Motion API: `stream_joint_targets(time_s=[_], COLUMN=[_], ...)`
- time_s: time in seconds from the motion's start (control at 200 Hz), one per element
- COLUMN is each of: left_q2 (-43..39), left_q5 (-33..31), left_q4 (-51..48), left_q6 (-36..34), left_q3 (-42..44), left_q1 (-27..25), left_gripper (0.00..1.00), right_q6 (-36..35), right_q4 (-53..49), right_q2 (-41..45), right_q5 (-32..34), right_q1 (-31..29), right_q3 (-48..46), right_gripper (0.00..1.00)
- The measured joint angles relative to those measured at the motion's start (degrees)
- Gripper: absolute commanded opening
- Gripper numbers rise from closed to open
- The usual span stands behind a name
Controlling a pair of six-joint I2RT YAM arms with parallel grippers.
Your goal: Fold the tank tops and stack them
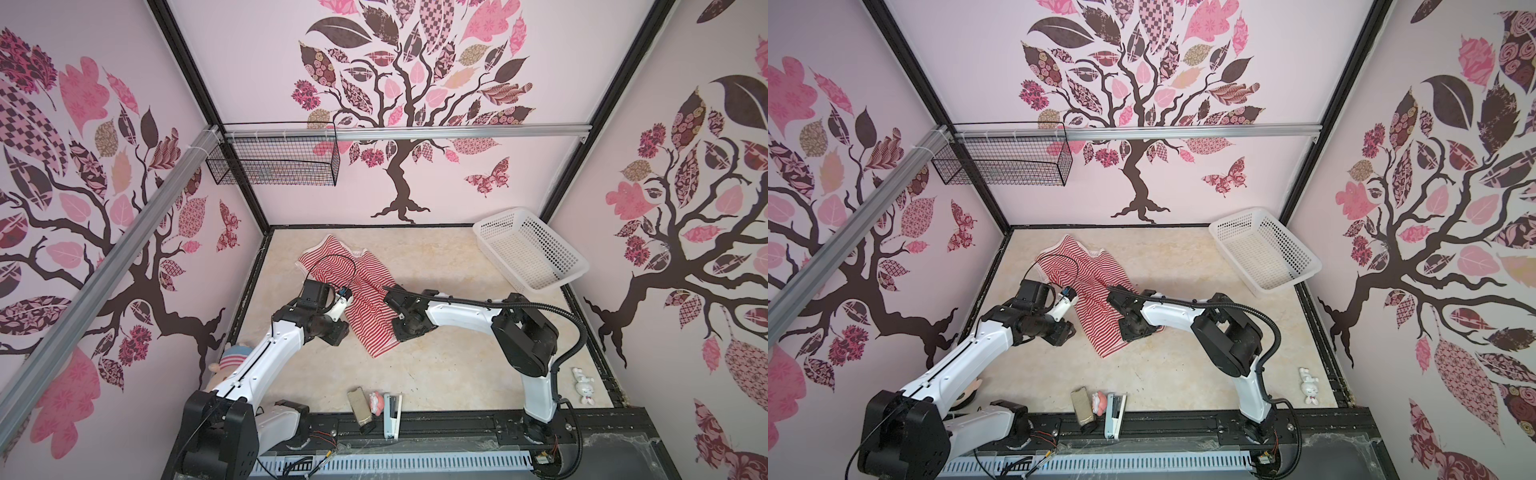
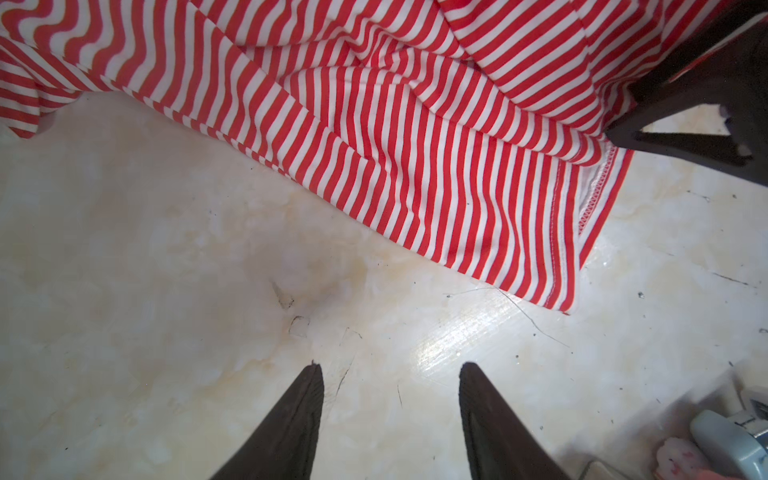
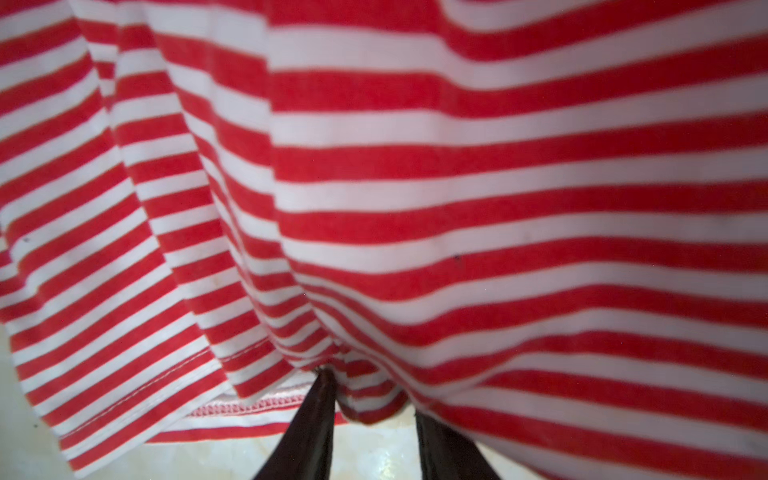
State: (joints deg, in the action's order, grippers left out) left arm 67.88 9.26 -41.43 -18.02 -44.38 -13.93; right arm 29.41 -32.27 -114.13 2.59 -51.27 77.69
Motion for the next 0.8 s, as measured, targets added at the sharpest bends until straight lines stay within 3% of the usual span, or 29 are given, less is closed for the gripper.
stream_joint_targets(time_s=[0.065,0.135,0.17,0.225,0.28,0.801], left_q2=[0.00,0.20,0.39,0.61,0.83,1.40], left_q5=[0.09,0.09,0.09,0.09,0.11,0.50], left_q4=[0.22,0.35,0.37,0.44,0.48,0.90], left_q6=[0.00,-0.02,-0.02,-0.02,-0.02,0.07], left_q3=[0.11,0.33,0.42,0.52,0.59,0.59], left_q1=[0.00,0.00,0.00,0.00,-0.02,-0.26], left_gripper=[0.56,0.56,0.56,0.56,0.56,0.56], right_q6=[0.00,0.17,0.24,0.11,0.07,-0.33], right_q4=[0.00,-0.07,-0.07,-0.09,-0.17,-3.58], right_q2=[0.00,0.00,0.02,0.11,0.26,2.67], right_q5=[0.17,0.33,0.37,0.33,0.24,2.12], right_q1=[0.07,0.04,0.02,0.02,0.02,-2.47], right_q3=[0.02,0.02,0.02,0.02,0.02,3.63], right_gripper=[0.16,0.17,0.22,0.39,0.42,0.30])
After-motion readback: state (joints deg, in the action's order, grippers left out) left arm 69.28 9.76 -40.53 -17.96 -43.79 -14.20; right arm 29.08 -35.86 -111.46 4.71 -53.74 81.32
